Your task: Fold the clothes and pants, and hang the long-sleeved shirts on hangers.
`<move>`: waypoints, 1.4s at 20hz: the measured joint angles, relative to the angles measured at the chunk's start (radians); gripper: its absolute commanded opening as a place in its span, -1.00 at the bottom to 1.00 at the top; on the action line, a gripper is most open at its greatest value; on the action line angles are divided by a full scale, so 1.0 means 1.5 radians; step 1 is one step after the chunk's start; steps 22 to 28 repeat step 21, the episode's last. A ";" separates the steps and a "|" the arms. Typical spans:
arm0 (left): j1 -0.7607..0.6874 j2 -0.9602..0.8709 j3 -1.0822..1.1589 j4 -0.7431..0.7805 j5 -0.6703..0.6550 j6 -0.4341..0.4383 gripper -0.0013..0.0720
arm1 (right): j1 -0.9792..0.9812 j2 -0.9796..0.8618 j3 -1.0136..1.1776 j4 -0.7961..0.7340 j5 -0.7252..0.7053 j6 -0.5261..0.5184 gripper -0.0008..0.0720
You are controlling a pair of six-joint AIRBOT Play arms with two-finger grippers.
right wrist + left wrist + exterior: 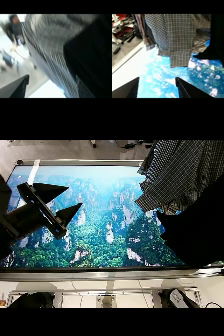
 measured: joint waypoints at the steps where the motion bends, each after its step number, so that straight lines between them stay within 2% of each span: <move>1: 0.000 0.000 0.000 0.004 0.000 0.000 0.48 | 0.005 -0.004 -0.001 -0.001 -0.016 -0.008 0.94; 8: 0.000 0.000 0.000 0.014 -0.001 0.000 0.48 | 0.019 -0.015 -0.004 -0.002 -0.060 -0.029 0.94; 28: 0.000 0.000 0.000 0.016 -0.001 0.000 0.48 | 0.020 -0.016 -0.004 -0.003 -0.067 -0.033 0.94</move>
